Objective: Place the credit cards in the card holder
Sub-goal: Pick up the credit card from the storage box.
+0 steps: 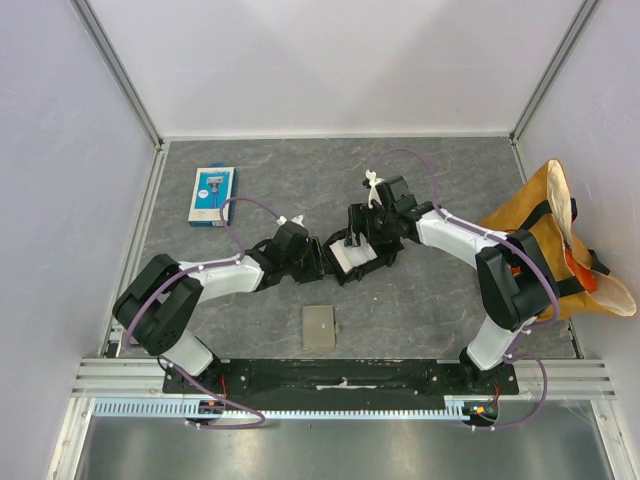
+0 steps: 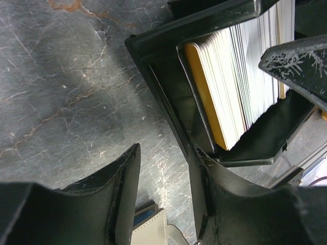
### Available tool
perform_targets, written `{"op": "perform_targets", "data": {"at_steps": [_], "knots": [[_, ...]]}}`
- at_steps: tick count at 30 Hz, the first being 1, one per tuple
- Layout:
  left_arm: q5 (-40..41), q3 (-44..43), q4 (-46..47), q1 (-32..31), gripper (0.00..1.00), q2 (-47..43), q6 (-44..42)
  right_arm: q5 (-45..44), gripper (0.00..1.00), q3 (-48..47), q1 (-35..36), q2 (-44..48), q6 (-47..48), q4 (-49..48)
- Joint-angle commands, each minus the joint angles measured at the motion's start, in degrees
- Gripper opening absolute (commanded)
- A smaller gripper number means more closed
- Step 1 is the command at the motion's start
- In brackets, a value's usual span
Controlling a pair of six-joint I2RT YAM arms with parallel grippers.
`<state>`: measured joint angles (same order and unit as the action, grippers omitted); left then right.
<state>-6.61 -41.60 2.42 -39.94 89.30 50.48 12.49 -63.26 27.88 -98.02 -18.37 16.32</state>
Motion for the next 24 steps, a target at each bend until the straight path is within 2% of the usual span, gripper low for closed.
{"op": "perform_targets", "data": {"at_steps": [1, 10, 24], "knots": [[-1.21, -1.9, 3.65, 0.39, 0.49, 1.75, -0.65, 2.71, 0.93, -1.42, -0.28, -1.03, 0.27, -2.95], [-2.35, -2.78, 5.06, 0.48, 0.47, 4.3, -0.12, 5.96, 0.92, -0.81, -0.28, -1.12, -0.17, -3.48], [-2.44, -2.96, 4.7, 0.74, 0.46, 4.39, -0.12, 7.72, 0.82, -0.02, -1.69, 0.72, -0.44, -3.31]]}}
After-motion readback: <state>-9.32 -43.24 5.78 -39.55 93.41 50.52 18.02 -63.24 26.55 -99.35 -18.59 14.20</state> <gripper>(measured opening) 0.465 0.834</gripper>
